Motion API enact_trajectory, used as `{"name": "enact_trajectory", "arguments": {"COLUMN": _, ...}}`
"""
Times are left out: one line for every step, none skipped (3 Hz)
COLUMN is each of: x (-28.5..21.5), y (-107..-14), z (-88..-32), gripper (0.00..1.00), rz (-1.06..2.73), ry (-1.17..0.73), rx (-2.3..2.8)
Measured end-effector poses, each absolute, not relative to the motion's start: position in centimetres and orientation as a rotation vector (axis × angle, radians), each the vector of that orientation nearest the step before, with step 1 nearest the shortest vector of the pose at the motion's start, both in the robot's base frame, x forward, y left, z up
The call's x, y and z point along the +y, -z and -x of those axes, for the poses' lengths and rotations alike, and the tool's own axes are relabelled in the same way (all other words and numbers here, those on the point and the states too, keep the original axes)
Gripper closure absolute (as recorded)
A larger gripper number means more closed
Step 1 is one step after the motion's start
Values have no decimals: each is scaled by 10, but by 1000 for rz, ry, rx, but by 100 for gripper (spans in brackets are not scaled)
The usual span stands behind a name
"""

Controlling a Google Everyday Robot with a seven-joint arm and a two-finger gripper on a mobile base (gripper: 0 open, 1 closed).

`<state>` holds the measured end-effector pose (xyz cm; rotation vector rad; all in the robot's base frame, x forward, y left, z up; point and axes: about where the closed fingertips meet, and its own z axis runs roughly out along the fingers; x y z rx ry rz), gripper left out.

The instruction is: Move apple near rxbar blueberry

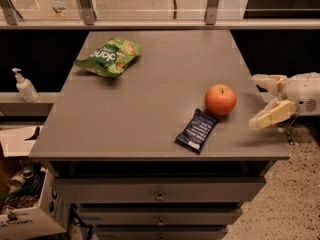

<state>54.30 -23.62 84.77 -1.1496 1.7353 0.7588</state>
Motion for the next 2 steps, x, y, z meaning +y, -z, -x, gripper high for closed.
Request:
{"name": "enact_trajectory", "arguments": {"x": -263, "y": -873, "z": -545, "gripper": 0, "rz": 1108, "ry": -716, "rx": 1695}}
{"name": "enact_trajectory", "arguments": {"x": -263, "y": -873, "z": -545, "gripper": 0, "rz": 1108, "ry": -716, "rx": 1695}}
